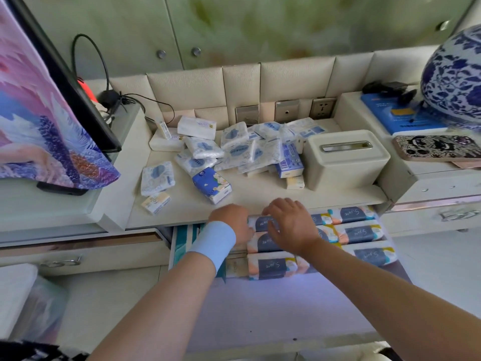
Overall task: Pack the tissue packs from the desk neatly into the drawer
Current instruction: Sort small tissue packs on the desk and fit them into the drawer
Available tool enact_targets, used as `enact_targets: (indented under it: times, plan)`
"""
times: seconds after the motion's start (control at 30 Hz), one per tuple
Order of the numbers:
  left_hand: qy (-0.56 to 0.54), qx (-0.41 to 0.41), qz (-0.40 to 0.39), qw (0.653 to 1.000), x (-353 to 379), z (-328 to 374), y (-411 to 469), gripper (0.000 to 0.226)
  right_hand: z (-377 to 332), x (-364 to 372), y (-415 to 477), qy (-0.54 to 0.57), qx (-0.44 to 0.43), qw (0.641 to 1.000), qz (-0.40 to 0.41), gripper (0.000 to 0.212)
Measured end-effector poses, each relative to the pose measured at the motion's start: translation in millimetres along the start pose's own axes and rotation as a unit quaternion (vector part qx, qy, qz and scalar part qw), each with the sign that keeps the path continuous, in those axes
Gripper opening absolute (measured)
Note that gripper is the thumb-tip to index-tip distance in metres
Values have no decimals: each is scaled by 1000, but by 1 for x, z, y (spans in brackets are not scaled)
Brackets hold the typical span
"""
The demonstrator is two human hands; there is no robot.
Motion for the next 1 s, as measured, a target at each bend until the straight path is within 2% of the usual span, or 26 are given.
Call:
enact_targets:
  times: [0.03,0.1,0.2,0.27,0.37,0.43,0.5,0.6,0.7,0.87,1.0]
  plan:
    - [-23,-1,25,999,-9,-1,-3,24,6,-8,4,3,36,999,27,22]
    - [-52,-6,81,995,-26,-5,-9,21,20,-23,12,1,121,992,28,23]
    - [-91,-50,163,981,-41,-27,-16,14,43,-34,18,-3,253,967,-44,36]
    - [-140,-102,202,964,-41,-56,-20,15,54,-37,18,-16,304,950,-75,44]
    - [-129,-195,204,951,-27,-107,-24,26,54,-31,22,-31,309,946,-98,46]
    - [-114,-254,181,943,-16,-135,-25,37,52,-23,26,-29,312,943,-112,46]
    - [-147,-284,151,936,-5,-152,-23,47,49,-17,29,-21,322,940,-112,43]
    - [-189,-285,114,933,7,-159,-16,46,45,-9,33,-25,331,938,-104,41]
    - [-160,-280,141,936,6,-158,-10,39,45,-7,38,-43,340,934,-99,39]
    - [-207,-275,134,929,2,-158,-4,48,42,-9,48,-49,300,945,-118,32]
    - [-217,-270,141,927,4,-161,-6,45,43,-9,45,-27,333,937,-99,40]
Point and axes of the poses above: each hand's wrist, its own y-axis towards the middle knuckle, its own x-axis out of the palm, z = x × y, the point moved 5 cm from there along y, towards the middle knuckle, and after that the axes turned 13 degrees about -z, right-handed, at the moved point
